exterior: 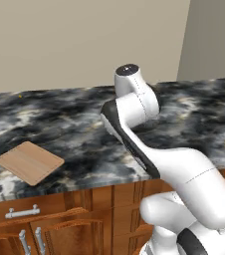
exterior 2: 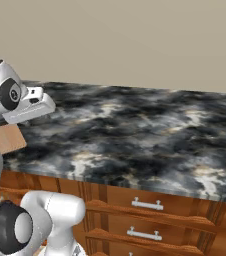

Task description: Open the drawer on the left and place the cutting tools on the cutting board.

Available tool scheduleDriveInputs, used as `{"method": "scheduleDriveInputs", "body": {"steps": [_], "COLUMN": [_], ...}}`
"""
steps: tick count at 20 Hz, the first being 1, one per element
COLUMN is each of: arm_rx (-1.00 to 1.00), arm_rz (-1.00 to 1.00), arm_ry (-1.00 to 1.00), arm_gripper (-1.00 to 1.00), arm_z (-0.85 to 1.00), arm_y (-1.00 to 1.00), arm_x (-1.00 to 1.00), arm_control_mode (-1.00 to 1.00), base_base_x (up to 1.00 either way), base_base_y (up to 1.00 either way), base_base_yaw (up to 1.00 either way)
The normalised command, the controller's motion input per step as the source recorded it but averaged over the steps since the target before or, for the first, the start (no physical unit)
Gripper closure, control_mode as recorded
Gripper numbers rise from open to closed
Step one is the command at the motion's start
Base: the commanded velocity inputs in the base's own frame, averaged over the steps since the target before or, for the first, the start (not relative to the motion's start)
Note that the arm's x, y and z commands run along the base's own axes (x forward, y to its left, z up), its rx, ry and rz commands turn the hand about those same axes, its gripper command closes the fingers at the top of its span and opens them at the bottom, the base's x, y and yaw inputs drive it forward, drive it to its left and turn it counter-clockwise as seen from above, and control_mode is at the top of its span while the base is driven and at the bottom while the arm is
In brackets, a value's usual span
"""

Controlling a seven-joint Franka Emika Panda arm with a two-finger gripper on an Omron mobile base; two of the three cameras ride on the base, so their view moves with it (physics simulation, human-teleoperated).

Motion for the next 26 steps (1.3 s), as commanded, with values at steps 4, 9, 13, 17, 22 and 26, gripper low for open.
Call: {"method": "scheduleDriveInputs", "body": {"steps": [4, 9, 13, 17, 22, 26], "arm_rx": [-0.27, -0.32, -0.33, -0.31, -0.31, -0.32], "arm_rz": [0.16, 0.16, 0.16, 0.16, 0.14, 0.11], "arm_ry": [0.00, 0.00, -0.01, -0.06, -0.08, -0.08], "arm_gripper": [-1.00, -1.00, -1.00, -1.00, -1.00, -1.00], "arm_z": [-0.28, -0.46, -0.59, -0.63, -0.59, -0.58], "arm_y": [0.83, 0.81, 0.76, 0.72, 0.70, 0.64], "arm_x": [-0.21, -0.30, -0.39, -0.48, -0.44, -0.46], "arm_control_mode": [-1.00, -1.00, -1.00, -1.00, -1.00, -1.00], "base_base_x": [0.00, 0.00, 0.00, 0.00, 0.00, 0.00], "base_base_y": [0.00, 0.00, 0.00, 0.00, 0.00, 0.00], "base_base_yaw": [0.00, 0.00, 0.00, 0.00, 0.00, 0.00]}}
